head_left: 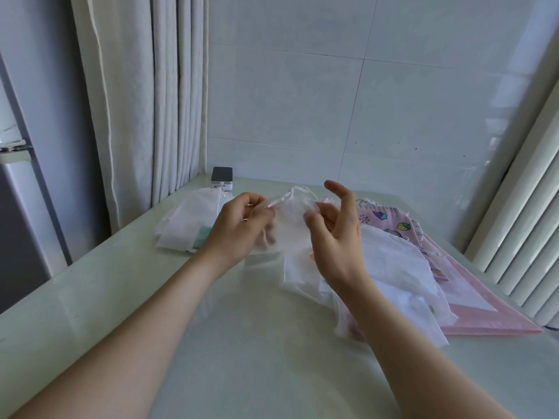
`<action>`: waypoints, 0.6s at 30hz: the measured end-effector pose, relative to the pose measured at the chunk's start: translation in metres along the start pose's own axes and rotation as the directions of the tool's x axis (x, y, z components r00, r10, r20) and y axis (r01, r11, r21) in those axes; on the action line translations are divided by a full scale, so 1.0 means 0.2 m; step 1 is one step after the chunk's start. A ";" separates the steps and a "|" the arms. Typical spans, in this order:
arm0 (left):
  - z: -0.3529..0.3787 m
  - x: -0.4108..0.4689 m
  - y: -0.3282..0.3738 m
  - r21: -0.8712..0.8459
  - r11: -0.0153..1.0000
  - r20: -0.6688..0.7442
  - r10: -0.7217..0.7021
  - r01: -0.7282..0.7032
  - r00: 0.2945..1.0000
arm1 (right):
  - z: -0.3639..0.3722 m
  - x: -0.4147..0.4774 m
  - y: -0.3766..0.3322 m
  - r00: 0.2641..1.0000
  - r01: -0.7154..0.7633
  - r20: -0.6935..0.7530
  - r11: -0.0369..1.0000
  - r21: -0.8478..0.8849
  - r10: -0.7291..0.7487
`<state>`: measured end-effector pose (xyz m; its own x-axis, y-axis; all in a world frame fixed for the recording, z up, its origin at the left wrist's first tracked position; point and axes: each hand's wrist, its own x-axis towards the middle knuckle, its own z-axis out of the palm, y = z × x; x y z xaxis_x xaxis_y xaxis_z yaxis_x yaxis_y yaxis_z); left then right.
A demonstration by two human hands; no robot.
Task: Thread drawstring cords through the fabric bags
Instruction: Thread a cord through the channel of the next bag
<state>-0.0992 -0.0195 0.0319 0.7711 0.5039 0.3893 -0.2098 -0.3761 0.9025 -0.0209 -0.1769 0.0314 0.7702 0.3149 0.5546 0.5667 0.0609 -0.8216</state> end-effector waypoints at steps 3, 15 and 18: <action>-0.01 0.01 0.01 -0.149 0.989 -0.070 0.008 -0.018 0.998 | 0.02 -0.01 0.03 0.999 0.036 0.004 0.994 -0.105 -0.036; -0.06 0.06 -0.07 0.322 0.938 -0.347 -0.009 0.128 0.938 | 0.17 0.05 0.09 1.000 0.012 -0.006 0.971 -0.240 -0.014; -0.10 0.05 -0.07 0.456 0.876 -0.495 0.104 0.156 0.863 | 0.26 0.05 0.09 0.988 0.049 0.154 0.936 -0.349 0.006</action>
<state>-0.1004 0.0061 0.0267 0.3459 0.7806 0.5206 0.2105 -0.6052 0.7677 -0.0174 -0.1236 0.0158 0.7195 0.4572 0.5228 0.6700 -0.2586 -0.6959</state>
